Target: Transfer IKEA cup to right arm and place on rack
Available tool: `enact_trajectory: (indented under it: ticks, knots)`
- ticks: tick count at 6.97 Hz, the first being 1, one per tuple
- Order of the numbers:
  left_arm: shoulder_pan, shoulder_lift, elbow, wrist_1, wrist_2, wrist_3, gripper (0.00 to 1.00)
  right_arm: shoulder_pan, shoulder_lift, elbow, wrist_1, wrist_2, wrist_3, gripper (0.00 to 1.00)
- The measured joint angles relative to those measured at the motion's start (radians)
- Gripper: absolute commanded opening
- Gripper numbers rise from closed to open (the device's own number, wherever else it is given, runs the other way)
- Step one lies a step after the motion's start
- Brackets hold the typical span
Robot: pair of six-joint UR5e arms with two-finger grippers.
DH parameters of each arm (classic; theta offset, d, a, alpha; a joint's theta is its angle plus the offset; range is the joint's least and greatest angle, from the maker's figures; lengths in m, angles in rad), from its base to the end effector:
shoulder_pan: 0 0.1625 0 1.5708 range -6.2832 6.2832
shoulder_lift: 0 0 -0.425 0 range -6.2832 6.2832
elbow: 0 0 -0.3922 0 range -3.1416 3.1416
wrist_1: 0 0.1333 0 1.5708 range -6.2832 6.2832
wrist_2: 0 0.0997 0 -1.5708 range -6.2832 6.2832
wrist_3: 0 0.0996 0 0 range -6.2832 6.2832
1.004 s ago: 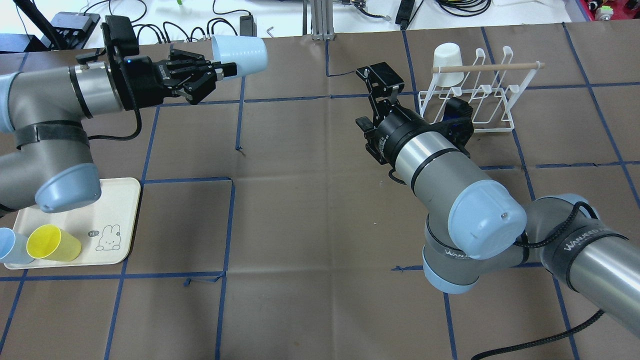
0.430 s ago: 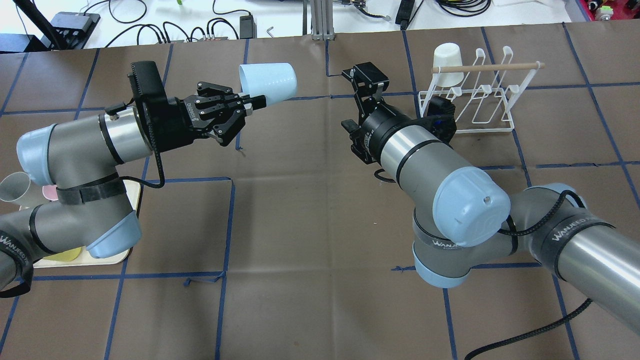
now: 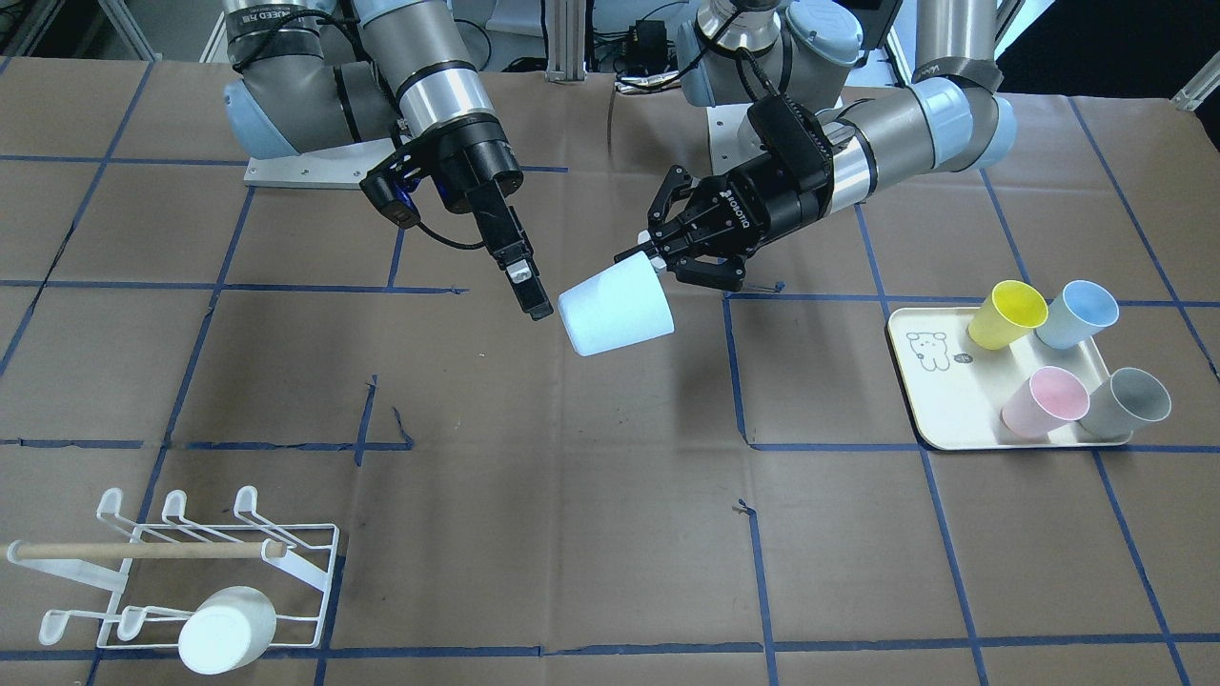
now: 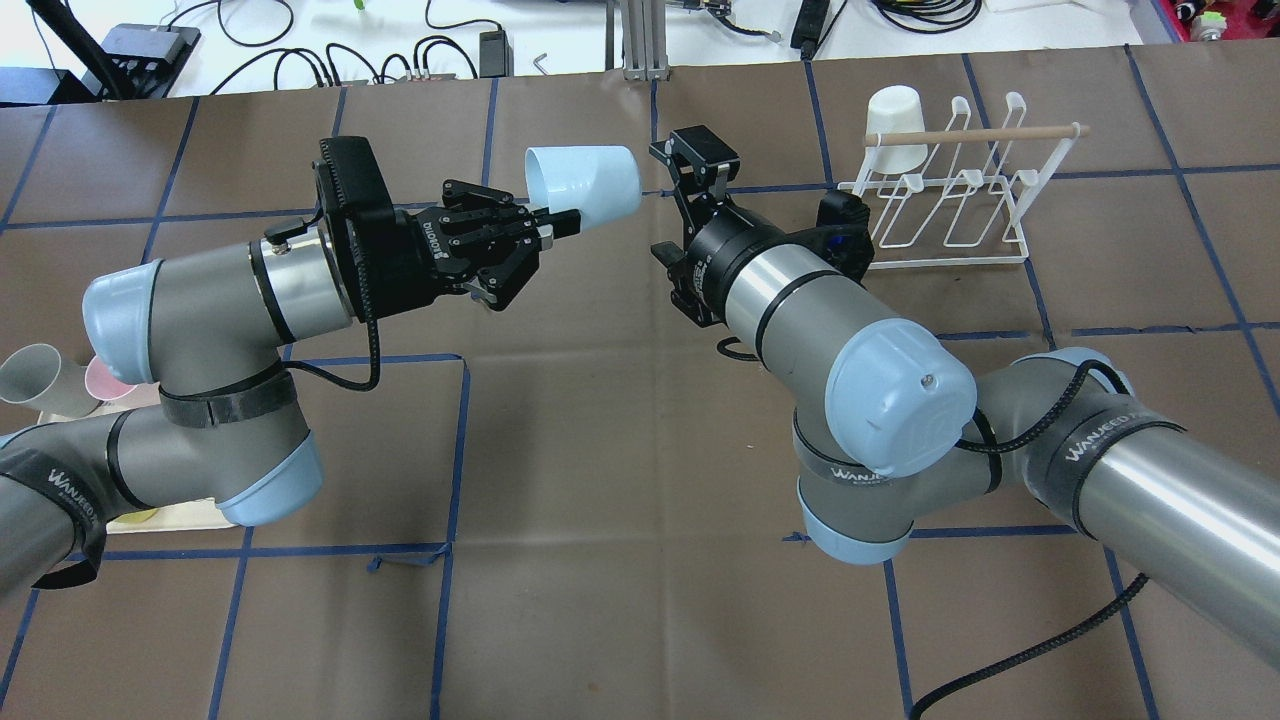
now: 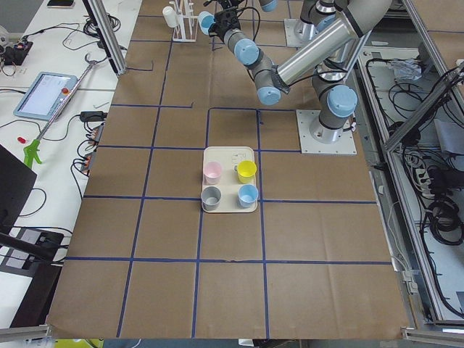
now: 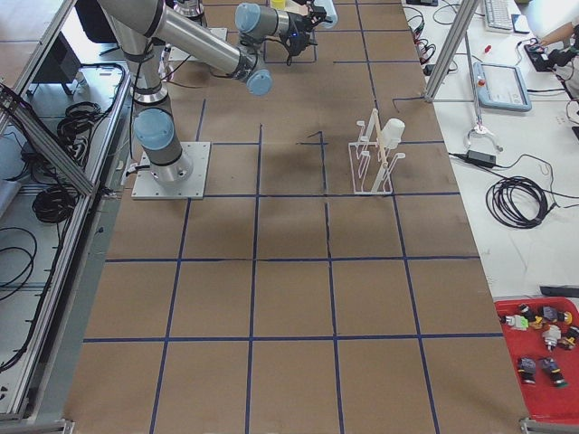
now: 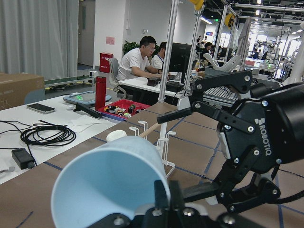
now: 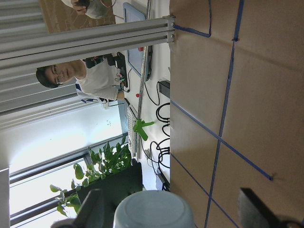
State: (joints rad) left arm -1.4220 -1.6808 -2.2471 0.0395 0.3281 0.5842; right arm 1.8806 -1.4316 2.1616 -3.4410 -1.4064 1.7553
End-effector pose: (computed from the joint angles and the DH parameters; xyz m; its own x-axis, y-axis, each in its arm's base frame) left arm -0.1635 -0.4442 0.3587 -0.4073 0.9038 0.1317 0.1486 0.2078 -0.9668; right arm 0.2895 -0.4136 0.3714 0.0390 0.4720 -0.8808 0.9024 0.3620 0.2339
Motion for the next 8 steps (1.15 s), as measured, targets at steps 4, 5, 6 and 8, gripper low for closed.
enact_trajectory:
  ticks: [4, 5, 6, 8]
  knots:
    - [-0.011, 0.000, 0.000, 0.002, 0.012, -0.004, 0.01, 0.019, 0.005, -0.032, 0.036, -0.005, 0.016, 1.00]
    - [-0.011, 0.000, 0.000, 0.002, 0.012, -0.004, 0.02, 0.026, 0.011, -0.037, 0.042, -0.006, 0.021, 0.99]
    - [-0.011, 0.000, 0.000, 0.002, 0.013, -0.004, 0.02, 0.033, 0.018, -0.043, 0.044, -0.007, 0.024, 0.99]
    - [-0.011, 0.001, 0.001, 0.002, 0.013, -0.004, 0.02, 0.045, 0.037, -0.067, 0.046, -0.010, 0.032, 0.99]
